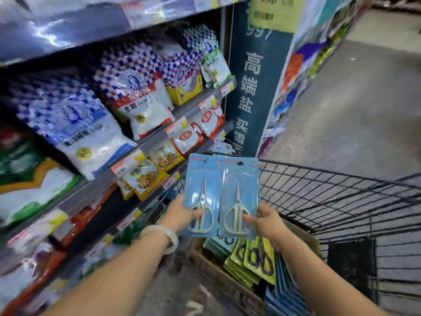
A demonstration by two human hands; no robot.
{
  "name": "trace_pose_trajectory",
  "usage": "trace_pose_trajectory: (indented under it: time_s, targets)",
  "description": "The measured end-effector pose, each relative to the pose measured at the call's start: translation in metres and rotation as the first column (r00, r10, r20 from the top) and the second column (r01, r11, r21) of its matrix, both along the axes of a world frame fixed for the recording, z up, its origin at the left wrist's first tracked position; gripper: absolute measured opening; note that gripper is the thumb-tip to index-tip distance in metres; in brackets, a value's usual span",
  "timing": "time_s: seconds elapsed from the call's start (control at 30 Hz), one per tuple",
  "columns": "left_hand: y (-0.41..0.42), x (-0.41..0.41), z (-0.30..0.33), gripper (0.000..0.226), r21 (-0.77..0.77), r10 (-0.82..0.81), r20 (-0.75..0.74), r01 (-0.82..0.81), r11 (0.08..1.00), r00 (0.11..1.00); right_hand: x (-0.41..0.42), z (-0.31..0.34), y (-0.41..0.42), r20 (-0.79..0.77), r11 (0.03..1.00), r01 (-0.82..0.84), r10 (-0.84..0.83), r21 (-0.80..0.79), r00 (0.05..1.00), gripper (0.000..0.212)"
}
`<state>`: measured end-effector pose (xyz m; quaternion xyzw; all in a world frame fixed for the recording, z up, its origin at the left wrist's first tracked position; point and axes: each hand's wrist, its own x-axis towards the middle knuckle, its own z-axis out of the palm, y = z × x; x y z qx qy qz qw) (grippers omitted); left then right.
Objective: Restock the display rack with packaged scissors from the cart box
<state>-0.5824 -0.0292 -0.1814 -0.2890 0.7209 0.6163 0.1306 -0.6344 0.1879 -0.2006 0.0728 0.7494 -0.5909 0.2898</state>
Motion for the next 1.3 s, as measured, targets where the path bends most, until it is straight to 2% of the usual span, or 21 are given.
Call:
trace_pose_trajectory:
  time_s: [0.17,0.27,0.4,0.53,0.6,0.7,0.77,0.83,0.97,1.07,1.3]
  targets:
    - [0.000,0.091,0.039,0.030,-0.011,0.203,-0.141,-0.206,0.978,0.969,0.043,0.037,-0.022,-0.109,0.957,-0.283,0.288,0.058,0.952,0.021]
    - [-0.012,0.146,0.058,0.030,-0.032,0.312,-0.178,-0.322,0.946,0.933,0.071,0.057,-0.052,-0.144,0.912,-0.406,0.410,0.058,0.900,0.018]
    - [-0.039,0.221,0.077,0.037,-0.080,0.481,-0.201,-0.504,0.860,0.853,0.113,0.079,-0.101,-0.209,0.815,-0.576,0.575,0.065,0.791,0.023]
    - [-0.061,0.303,0.087,0.039,-0.015,0.647,-0.238,-0.669,0.743,0.724,0.166,0.095,-0.152,-0.209,0.712,-0.701,0.692,0.042,0.691,0.023]
    - [-0.067,0.347,0.093,0.050,-0.013,0.704,-0.239,-0.727,0.686,0.668,0.199,0.104,-0.175,-0.219,0.654,-0.756,0.742,0.025,0.634,0.022]
    - [-0.079,0.419,0.094,0.074,-0.022,0.778,-0.251,-0.807,0.590,0.576,0.256,0.114,-0.207,-0.245,0.557,-0.830,0.808,0.017,0.537,0.022]
    - [-0.084,0.467,0.094,0.080,-0.024,0.827,-0.252,-0.857,0.514,0.503,0.299,0.121,-0.222,-0.260,0.487,-0.874,0.845,0.011,0.467,0.016]
    - [-0.080,0.514,0.103,0.066,-0.004,0.867,-0.266,-0.900,0.437,0.422,0.346,0.128,-0.236,-0.294,0.432,-0.902,0.864,0.015,0.409,0.012]
    - [-0.070,0.592,0.118,0.031,0.001,0.885,-0.313,-0.932,0.362,0.344,0.427,0.138,-0.251,-0.328,0.342,-0.940,0.890,0.016,0.318,0.022]
    - [-0.064,0.654,0.123,0.029,-0.007,0.905,-0.318,-0.955,0.297,0.283,0.489,0.143,-0.257,-0.312,0.306,-0.952,0.904,-0.004,0.292,0.026]
    - [-0.068,0.766,0.117,0.038,0.014,0.921,-0.311,-0.967,0.253,0.236,0.592,0.135,-0.271,-0.302,0.242,-0.970,0.926,0.011,0.227,0.028]
